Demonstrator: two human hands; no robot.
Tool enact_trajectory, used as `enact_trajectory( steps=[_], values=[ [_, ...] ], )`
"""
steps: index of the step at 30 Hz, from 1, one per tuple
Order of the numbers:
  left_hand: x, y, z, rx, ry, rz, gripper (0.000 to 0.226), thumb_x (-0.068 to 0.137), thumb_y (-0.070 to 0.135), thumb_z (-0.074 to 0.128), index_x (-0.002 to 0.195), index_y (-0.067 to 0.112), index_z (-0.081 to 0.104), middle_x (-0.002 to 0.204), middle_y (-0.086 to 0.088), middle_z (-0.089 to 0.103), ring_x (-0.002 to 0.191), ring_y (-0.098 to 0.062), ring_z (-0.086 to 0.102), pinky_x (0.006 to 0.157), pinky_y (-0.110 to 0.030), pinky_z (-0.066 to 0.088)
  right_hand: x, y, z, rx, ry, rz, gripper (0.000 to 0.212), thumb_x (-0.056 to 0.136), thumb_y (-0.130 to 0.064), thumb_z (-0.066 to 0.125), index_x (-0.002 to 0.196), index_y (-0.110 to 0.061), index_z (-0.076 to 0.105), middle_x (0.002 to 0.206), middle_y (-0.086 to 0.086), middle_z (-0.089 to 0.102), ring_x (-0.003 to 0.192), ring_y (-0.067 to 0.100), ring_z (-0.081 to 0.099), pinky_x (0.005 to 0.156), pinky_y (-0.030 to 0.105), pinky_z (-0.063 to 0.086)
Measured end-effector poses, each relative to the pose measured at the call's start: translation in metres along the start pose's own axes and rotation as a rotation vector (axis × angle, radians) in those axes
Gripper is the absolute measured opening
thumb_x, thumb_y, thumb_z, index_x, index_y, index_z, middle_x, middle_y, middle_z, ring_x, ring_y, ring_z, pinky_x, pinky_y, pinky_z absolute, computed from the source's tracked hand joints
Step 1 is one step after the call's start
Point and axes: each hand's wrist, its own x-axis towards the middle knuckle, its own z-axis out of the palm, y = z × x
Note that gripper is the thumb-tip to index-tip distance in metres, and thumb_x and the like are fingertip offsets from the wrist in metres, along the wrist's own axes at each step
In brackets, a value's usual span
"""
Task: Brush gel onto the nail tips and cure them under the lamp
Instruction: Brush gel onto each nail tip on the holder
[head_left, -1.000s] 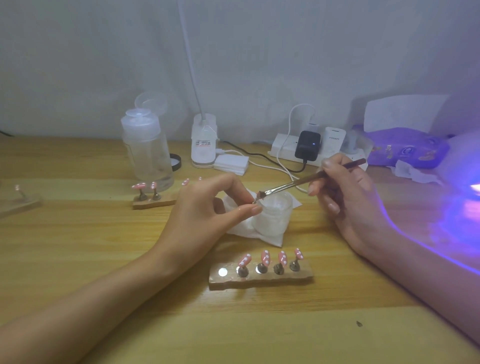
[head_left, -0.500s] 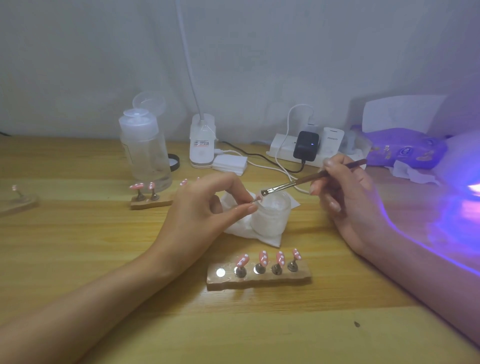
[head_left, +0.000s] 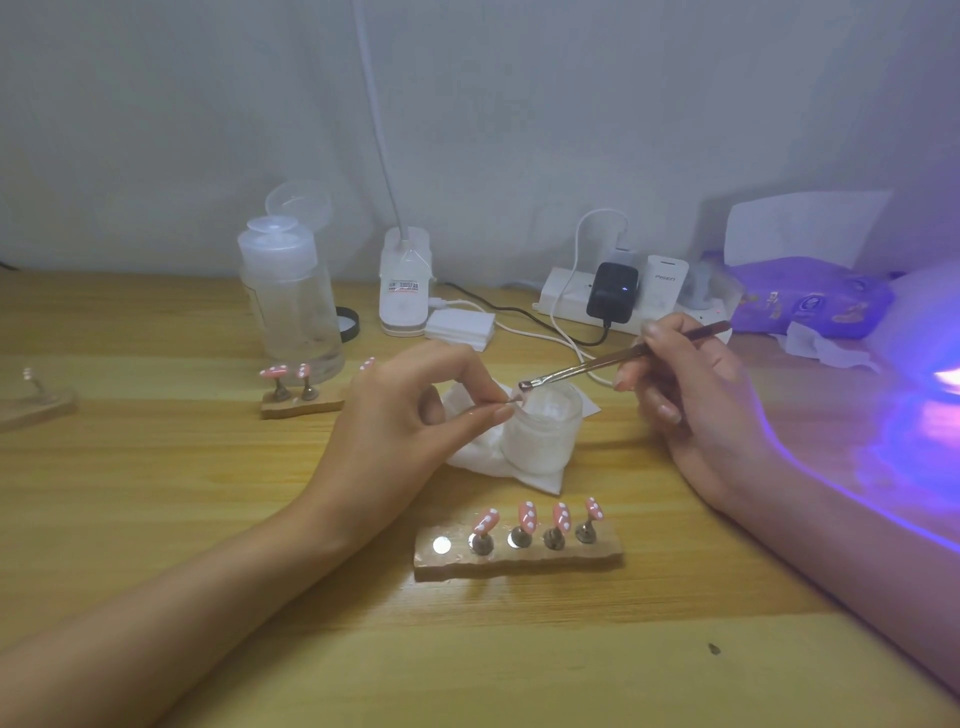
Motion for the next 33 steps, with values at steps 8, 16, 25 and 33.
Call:
enact_trajectory(
  steps=[8, 16, 25, 33],
  values=[
    [-0.0008, -0.0015, 0.0006, 0.002, 0.006, -0.009, 0.015, 0.082, 0.030, 0.078, 0.075, 0.026, 0.067, 0.076, 0.021, 0.060, 0.050, -0.008, 0.040, 0.059, -0.015, 0.030, -0.0004, 0.0004, 0.0001, -0.002, -0.016, 0.000, 0.032, 0.098, -0.022, 0.055, 0.065, -0.027, 0.056, 0.059, 0.006, 0.066, 0.036, 0.006, 0.028, 0.038, 0.013, 0.026],
    [-0.0003, -0.0010, 0.0007, -0.001, 0.004, -0.007, 0.016, 0.083, 0.028, 0.079, 0.074, 0.026, 0.066, 0.077, 0.019, 0.061, 0.051, -0.007, 0.039, 0.059, -0.016, 0.030, -0.0006, 0.0007, -0.0003, 0.000, -0.006, -0.018, 0.030, 0.100, -0.020, 0.052, 0.070, -0.025, 0.052, 0.058, 0.005, 0.066, 0.036, 0.007, 0.028, 0.038, 0.014, 0.025],
    [0.0000, 0.0018, 0.0005, 0.003, 0.003, 0.006, 0.018, 0.083, 0.025, 0.079, 0.072, 0.023, 0.065, 0.069, 0.026, 0.057, 0.048, -0.006, 0.035, 0.052, -0.008, 0.028, -0.0007, 0.0001, -0.0006, 0.030, -0.012, -0.006, 0.025, 0.097, -0.022, 0.054, 0.072, -0.023, 0.050, 0.058, 0.004, 0.065, 0.036, 0.006, 0.028, 0.038, 0.014, 0.025],
    [0.0005, 0.0023, 0.0014, -0.009, -0.012, 0.009, 0.017, 0.084, 0.020, 0.079, 0.074, 0.019, 0.065, 0.061, 0.032, 0.054, 0.044, -0.004, 0.031, 0.049, -0.006, 0.025, -0.0001, 0.0003, -0.0007, -0.002, -0.007, -0.003, 0.027, 0.100, -0.019, 0.051, 0.074, -0.022, 0.049, 0.058, 0.005, 0.065, 0.035, 0.007, 0.028, 0.037, 0.014, 0.025]
  ],
)
